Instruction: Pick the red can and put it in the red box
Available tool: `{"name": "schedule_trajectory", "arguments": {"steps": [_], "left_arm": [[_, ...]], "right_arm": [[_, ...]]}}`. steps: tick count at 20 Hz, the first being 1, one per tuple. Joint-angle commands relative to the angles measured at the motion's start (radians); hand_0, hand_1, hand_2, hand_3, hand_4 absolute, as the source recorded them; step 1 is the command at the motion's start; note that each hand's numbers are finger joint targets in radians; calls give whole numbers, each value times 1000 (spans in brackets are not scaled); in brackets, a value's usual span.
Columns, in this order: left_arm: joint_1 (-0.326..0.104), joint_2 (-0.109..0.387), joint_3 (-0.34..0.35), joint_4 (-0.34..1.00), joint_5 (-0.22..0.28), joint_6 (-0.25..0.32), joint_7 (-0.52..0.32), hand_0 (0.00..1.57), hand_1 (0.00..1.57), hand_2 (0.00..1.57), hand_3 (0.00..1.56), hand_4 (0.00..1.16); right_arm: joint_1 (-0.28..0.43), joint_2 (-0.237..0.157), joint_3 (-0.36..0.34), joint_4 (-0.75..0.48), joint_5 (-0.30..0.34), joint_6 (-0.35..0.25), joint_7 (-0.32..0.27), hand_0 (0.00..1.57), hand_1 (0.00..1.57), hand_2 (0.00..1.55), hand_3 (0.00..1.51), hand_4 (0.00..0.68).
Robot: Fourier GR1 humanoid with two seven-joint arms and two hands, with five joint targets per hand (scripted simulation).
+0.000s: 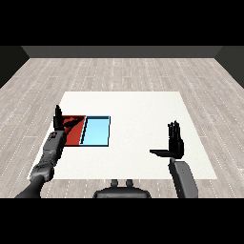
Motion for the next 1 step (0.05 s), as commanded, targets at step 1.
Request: {"name": "schedule_trajectory", "arguments": {"steps": [1], "left_arm": [[35,-78,32,-171,74,-94,-174,0,0,0,0,0]], "right_arm": [[1,-8,3,-9,-13,24,12,0,0,0,0,0]]}}
